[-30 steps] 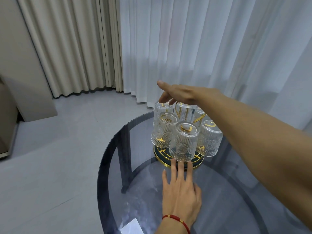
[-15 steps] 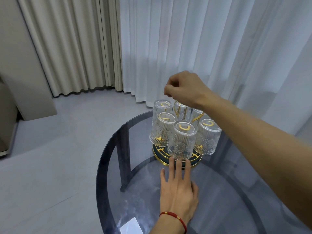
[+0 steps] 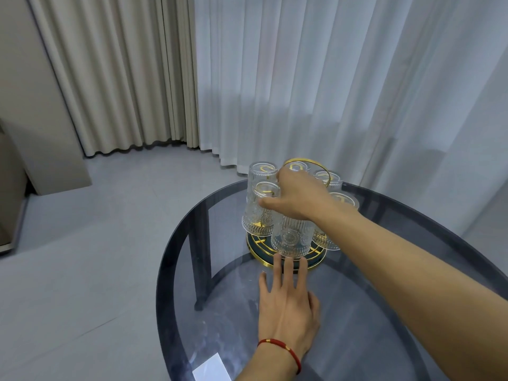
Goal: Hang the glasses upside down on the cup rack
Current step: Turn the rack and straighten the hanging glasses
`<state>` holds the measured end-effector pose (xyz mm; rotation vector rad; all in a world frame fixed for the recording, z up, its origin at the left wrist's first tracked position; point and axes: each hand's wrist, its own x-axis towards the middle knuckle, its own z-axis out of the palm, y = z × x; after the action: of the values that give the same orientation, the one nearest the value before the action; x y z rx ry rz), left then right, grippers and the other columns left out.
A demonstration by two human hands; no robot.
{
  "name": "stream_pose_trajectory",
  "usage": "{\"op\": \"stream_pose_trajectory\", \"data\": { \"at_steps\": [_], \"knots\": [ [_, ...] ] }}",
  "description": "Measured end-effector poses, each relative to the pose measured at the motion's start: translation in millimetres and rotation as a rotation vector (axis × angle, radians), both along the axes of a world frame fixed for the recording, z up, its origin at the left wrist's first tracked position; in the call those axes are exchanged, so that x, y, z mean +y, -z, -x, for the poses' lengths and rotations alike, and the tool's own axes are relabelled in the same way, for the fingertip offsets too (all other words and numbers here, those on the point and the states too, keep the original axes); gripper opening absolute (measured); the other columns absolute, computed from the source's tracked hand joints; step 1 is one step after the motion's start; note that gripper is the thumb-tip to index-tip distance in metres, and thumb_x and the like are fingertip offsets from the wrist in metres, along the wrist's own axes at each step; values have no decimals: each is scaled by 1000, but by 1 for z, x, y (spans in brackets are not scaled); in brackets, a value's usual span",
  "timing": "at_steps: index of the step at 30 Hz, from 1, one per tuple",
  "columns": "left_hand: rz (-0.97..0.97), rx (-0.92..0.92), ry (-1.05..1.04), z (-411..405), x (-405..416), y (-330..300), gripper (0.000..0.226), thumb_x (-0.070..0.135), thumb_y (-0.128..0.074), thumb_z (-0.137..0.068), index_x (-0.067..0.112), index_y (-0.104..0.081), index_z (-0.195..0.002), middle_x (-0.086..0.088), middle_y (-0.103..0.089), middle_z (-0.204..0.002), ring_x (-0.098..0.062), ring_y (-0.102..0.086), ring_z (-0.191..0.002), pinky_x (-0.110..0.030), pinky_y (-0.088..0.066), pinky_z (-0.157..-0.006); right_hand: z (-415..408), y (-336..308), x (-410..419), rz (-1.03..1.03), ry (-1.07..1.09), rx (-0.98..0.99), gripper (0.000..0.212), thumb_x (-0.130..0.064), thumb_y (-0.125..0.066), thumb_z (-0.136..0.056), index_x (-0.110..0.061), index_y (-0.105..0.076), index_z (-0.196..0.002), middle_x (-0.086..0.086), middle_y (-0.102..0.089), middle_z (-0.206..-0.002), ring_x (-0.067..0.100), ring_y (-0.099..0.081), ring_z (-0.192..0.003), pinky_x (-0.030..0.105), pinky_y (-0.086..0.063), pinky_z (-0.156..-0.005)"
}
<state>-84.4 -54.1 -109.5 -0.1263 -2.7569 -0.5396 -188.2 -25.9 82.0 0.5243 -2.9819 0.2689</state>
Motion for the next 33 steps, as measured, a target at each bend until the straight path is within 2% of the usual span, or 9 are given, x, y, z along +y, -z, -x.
{"op": "stream_pose_trajectory", "data": {
  "at_steps": [2, 8, 16, 24, 27, 30, 33],
  "knots": [
    [-4, 3, -1, -1, 0, 0, 61, 37, -36, -96, 22, -29, -155, -9, -31, -160, -32, -12, -152, -61, -25, -115, 1, 2, -2, 29, 2, 9, 61, -61, -66, -84, -12, -63, -119, 7, -71, -117, 31, -63, -110, 54, -49, -98],
    [-9, 27, 9, -2, 0, -2, 60, 33, -41, -93, 19, -37, -151, -10, -41, -153, -34, -21, -149, -60, -33, -110, 1, 7, -5, 55, -17, 77, 70, -71, -67, -79, -13, -66, -118, 5, -71, -116, 29, -62, -113, 56, -44, -103],
    [-15, 24, 9, -1, 0, -1, 59, 34, -40, -95, 19, -34, -152, -11, -37, -156, -34, -17, -151, -61, -30, -112, 2, 11, -5, 44, -51, 144, 71, -75, -62, -82, -13, -69, -114, 5, -73, -115, 28, -63, -111, 55, -44, -101],
    [3, 21, 0, -1, 0, 2, 59, 35, -36, -96, 19, -34, -153, -11, -37, -156, -32, -16, -151, -60, -29, -113, -7, 14, -1, -21, -79, 94, 87, -78, -59, -80, -15, -50, -138, 7, -60, -140, 33, -52, -132, 63, -37, -111],
    [-1, 31, 0, -1, -1, 2, 59, 35, -37, -95, 19, -35, -152, -11, -38, -155, -33, -18, -151, -60, -30, -113, -13, 16, 13, 14, -130, 153, 93, -75, -60, -81, -15, -41, -149, 10, -52, -149, 32, -46, -138, 55, -38, -112],
    [-2, 24, 4, 0, -1, 1, 61, 34, -38, -94, 19, -33, -153, -11, -34, -158, -33, -14, -151, -59, -28, -113, -16, 18, 40, 79, -174, 212, 81, -68, -59, -86, -20, -45, -149, 6, -52, -146, 26, -46, -136, 49, -37, -113],
    [5, -3, -5, 1, 0, 1, 63, 35, -36, -94, 23, -26, -155, -7, -27, -160, -30, -6, -152, -57, -23, -115, -19, 23, 67, 107, -186, 302, 62, -62, -53, -89, -21, -60, -136, 1, -60, -135, 23, -51, -128, 44, -36, -110]
  ]
}}
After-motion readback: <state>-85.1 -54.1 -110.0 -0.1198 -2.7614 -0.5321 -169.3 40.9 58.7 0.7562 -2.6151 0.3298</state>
